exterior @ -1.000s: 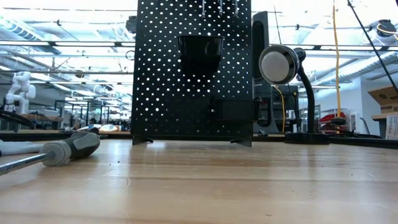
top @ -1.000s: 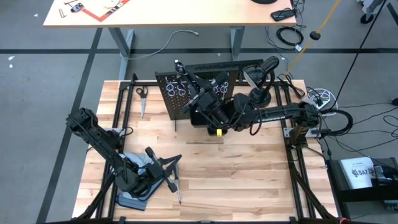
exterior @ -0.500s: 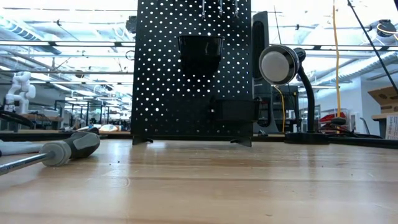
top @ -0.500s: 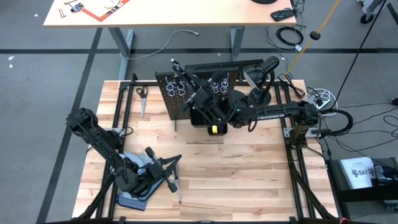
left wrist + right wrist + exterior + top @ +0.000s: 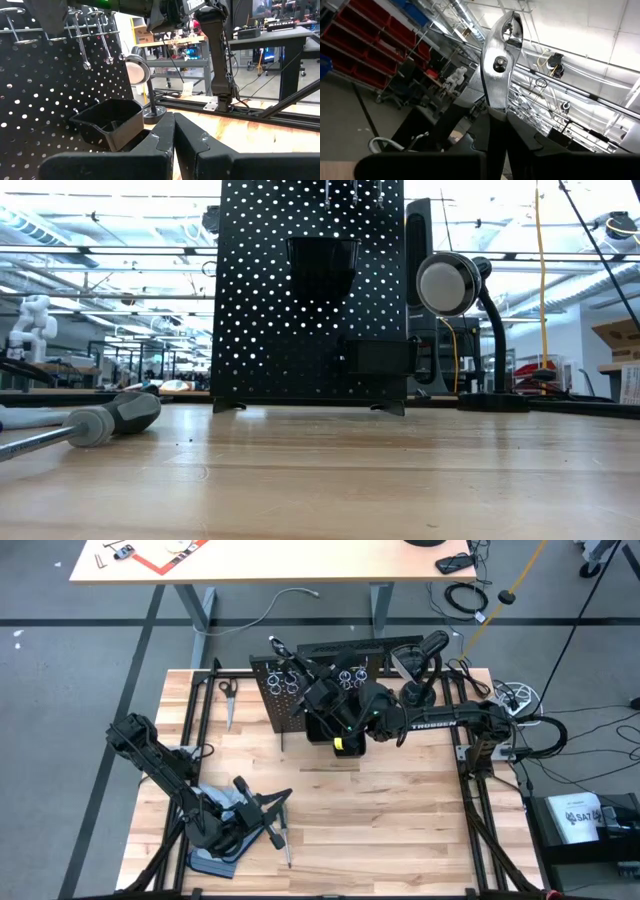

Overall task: Hang tools onto peg board
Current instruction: Hang the black pliers on the black pegboard

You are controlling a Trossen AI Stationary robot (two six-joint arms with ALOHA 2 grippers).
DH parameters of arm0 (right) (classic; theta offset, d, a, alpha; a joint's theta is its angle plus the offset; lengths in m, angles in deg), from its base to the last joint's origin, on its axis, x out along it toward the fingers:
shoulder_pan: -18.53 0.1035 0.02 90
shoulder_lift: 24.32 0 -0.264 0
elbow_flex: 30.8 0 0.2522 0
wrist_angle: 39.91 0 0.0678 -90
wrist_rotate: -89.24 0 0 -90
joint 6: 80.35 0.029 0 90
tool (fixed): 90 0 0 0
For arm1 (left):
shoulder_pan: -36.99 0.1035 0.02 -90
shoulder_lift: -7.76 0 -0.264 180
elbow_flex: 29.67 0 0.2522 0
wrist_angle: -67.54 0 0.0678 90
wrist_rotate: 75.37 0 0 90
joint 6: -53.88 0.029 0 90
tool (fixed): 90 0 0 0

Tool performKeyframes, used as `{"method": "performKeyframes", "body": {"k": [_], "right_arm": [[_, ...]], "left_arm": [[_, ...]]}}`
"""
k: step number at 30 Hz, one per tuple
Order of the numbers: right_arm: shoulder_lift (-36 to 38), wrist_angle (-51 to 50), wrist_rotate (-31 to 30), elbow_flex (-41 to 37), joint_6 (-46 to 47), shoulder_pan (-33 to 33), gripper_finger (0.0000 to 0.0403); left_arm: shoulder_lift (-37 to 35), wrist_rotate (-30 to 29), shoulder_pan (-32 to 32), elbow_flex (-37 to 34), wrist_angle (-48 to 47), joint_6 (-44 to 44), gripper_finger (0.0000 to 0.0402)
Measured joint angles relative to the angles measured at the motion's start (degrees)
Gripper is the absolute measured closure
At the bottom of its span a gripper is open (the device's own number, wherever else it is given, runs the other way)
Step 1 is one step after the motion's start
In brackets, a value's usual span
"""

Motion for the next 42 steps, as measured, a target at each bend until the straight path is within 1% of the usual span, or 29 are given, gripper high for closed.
{"method": "performKeyframes", "body": {"k": [5,11,17,19,22,29,39,42], "right_arm": [[0.0,-0.5,-2.2,0.0,-3.7,0.6,0.0377],[0.0,-1.3,-4.4,0.0,-5.8,1.8,0.0377],[0.0,-0.9,-7.3,0.0,-6.0,2.3,0.0377],[0.0,-0.9,-8.4,0.0,-6.0,2.4,0.0368],[0.0,-0.9,-8.9,0.0,-5.0,2.5,0.0358],[0.0,-1.0,-9.0,0.0,-4.7,2.7,0.0362],[0.0,-1.3,-9.1,0.0,-6.6,4.1,0.0319],[0.0,-1.2,-10.8,0.0,-7.7,4.6,0.0305]], "left_arm": [[0.0,0.0,0.0,0.0,0.0,0.0,0.0391],[0.0,0.0,0.0,0.0,-0.3,0.0,0.0391],[0.0,0.0,0.0,0.0,-0.3,0.0,0.0391],[0.0,0.0,0.0,0.0,-0.3,0.0,0.0391],[0.0,0.0,0.0,0.0,-0.3,0.0,0.0391],[0.0,0.0,0.0,0.0,-0.3,0.0,0.0391],[0.0,0.0,0.0,0.0,-0.3,0.1,0.0391],[0.0,0.0,0.0,0.0,-0.3,0.1,0.0391]]}}
